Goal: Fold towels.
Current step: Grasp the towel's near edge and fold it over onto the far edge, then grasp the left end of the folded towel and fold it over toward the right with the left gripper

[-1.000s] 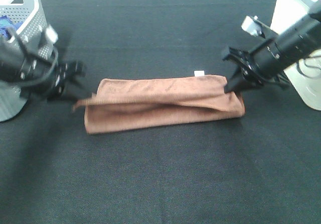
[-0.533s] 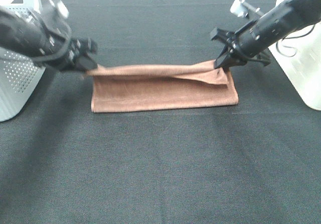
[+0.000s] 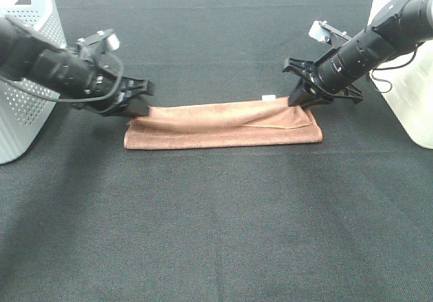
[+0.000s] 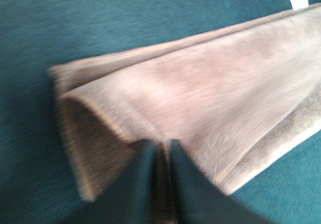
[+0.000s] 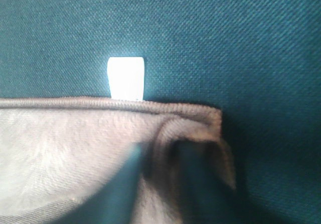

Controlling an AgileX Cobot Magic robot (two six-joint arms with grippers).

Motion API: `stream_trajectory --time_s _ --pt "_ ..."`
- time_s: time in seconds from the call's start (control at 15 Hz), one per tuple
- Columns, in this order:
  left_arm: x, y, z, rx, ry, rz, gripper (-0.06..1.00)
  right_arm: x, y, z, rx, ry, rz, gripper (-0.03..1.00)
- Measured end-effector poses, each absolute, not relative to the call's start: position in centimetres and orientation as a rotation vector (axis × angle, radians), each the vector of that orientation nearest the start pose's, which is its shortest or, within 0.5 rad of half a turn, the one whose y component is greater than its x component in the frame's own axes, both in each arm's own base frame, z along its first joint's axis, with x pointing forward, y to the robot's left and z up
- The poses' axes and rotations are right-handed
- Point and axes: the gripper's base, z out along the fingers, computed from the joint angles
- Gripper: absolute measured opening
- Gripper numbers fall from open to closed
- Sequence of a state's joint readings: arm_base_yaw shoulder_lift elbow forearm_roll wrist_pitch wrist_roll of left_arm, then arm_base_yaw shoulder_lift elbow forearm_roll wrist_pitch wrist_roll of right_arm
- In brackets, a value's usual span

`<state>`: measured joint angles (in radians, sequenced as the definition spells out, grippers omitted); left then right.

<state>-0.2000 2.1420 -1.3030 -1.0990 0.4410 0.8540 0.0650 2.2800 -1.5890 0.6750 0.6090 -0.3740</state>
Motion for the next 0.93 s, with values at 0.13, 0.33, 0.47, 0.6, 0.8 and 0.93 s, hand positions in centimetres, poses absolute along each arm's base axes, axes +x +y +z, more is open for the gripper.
stream_trajectory --time_s 0.13,0.33,0.47,0.6,0.8,0.93 --pt "41.7 -12.0 11.7 0.147 2.541 -0.65 0.61 46.7 6.3 11.9 0.054 2.667 0.576 0.64" --pt "41.9 -11.0 13.0 0.053 2.526 -0.657 0.73 45.4 6.5 15.4 -0.017 2.725 0.596 0.78" --pt "41.9 -10.0 12.8 -0.084 2.573 -0.658 0.73 44.6 6.3 15.7 -0.008 2.818 0.59 0.79" --pt "41.9 -9.8 12.5 -0.126 2.592 -0.651 0.73 44.3 6.2 15.4 -0.012 2.857 0.569 0.79" --pt "42.3 -10.1 10.9 -0.196 2.647 -0.696 0.73 44.2 6.0 15.3 -0.022 2.873 0.542 0.79" --pt "42.7 -10.3 9.6 -0.211 2.676 -0.72 0.73 44.2 6.0 15.3 -0.029 2.877 0.528 0.79"
